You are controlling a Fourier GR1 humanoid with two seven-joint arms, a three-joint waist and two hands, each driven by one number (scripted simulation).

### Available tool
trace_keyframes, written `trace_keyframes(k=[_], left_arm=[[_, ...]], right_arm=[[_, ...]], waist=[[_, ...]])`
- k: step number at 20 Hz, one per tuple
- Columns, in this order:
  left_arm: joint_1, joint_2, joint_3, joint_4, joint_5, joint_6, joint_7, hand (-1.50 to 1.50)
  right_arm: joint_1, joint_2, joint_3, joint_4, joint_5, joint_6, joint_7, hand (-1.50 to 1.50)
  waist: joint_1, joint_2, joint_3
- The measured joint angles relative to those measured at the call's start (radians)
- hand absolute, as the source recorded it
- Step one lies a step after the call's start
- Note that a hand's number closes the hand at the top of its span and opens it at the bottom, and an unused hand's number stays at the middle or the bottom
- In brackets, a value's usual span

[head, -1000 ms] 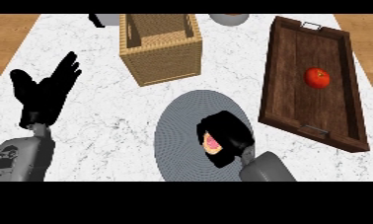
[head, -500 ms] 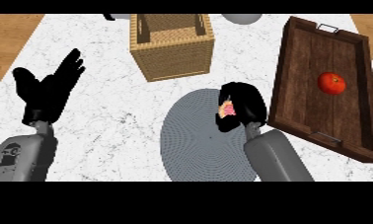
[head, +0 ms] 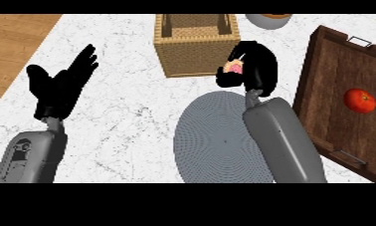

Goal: Pick the cupcake from the placemat and place it in the basket

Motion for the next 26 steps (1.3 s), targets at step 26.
trace_keyframes(k=[26], left_arm=[[-0.084, -0.033, -0.073, 0.013, -0.028, -0.019, 0.017, 0.0]], right_arm=[[-0.528, -0.001, -0.203, 0.194, 0.522, -0.173, 0.406, 1.5]], waist=[[0.067, 0.012, -0.024]])
